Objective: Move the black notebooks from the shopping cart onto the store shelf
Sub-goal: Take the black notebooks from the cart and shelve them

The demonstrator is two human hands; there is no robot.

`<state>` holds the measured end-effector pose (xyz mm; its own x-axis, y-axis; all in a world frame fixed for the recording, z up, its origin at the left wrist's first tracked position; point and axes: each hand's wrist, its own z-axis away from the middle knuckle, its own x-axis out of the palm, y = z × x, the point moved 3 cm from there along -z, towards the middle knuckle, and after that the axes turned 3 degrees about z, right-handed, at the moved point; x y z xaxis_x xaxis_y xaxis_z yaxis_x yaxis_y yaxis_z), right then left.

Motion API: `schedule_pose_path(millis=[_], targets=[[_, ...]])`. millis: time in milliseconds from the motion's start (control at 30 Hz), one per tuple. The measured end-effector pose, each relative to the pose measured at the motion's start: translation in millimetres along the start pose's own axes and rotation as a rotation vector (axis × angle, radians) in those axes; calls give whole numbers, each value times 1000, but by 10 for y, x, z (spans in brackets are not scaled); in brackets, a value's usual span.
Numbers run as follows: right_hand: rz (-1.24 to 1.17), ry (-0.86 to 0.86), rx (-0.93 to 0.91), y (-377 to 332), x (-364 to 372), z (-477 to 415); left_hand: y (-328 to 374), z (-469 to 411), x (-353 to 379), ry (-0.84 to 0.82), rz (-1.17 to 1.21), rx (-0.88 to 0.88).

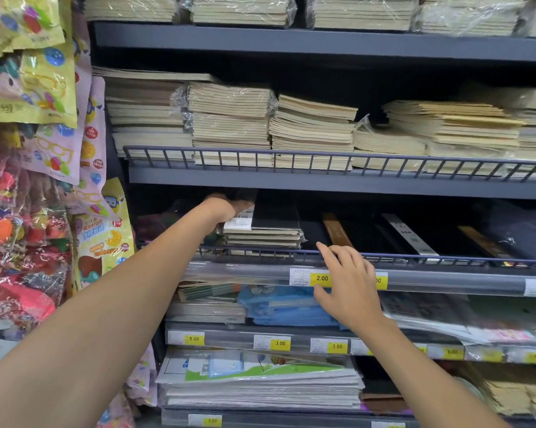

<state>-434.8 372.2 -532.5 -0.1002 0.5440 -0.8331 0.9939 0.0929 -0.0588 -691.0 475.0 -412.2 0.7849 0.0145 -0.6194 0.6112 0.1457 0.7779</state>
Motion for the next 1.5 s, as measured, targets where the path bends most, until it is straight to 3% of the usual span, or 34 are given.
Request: schedule_pose_path(millis=[300,400,467,667,800,1000,1167,1367,1500], targets=[[3,7,4,-17,-2,19,-80,-47,3,78,285,32],[4,17,-4,-22,-2,22,-194,66,-73,132,369,114],[9,26,-6,-25,1,31,-330,229,-104,193,290,174],[4,99,1,-57,48,40,-1065,662,96,423,-280,408],[4,137,12,-51,103,27,-1361,612,308,433,-521,468],[-1,130,52,-105,76,4,-1440,552,360,395,-668,455],[-33,-79,83,-125,-147,-95,-1247,644,159,176,-734,337],[-47,-725,92,-129,-678,-499,-641,892,-266,-208,-835,104],[-35,-940,78,-223,-1290,-691,-225,1170,-612,-297,-777,63]])
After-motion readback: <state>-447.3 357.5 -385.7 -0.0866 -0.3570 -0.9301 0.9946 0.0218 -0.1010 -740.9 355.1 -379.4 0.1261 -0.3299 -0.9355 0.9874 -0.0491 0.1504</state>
